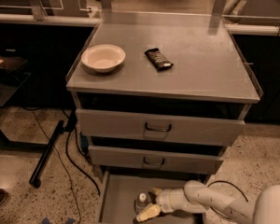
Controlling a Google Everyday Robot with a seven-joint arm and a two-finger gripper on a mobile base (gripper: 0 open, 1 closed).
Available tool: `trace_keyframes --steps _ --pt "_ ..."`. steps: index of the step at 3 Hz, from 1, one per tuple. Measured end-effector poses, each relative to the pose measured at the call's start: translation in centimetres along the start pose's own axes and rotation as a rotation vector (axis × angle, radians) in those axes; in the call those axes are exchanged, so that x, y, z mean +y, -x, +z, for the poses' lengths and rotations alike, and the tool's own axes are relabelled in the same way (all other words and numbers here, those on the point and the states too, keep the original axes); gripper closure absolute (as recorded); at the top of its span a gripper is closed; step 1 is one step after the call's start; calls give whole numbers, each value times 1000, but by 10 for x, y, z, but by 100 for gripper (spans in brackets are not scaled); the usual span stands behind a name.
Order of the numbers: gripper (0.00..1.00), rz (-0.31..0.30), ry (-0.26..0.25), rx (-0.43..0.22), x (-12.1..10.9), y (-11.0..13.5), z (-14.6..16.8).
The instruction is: Pick blue plastic bottle from bottom drawer and place on counter
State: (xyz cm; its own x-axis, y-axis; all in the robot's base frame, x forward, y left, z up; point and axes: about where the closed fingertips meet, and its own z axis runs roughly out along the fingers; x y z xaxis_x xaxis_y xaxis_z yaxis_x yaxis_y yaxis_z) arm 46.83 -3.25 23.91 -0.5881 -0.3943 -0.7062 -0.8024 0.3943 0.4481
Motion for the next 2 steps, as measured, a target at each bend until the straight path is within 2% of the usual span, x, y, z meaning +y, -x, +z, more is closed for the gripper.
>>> trace_keyframes --steps 2 --pt "0 30 29 -31 -11 -5 19"
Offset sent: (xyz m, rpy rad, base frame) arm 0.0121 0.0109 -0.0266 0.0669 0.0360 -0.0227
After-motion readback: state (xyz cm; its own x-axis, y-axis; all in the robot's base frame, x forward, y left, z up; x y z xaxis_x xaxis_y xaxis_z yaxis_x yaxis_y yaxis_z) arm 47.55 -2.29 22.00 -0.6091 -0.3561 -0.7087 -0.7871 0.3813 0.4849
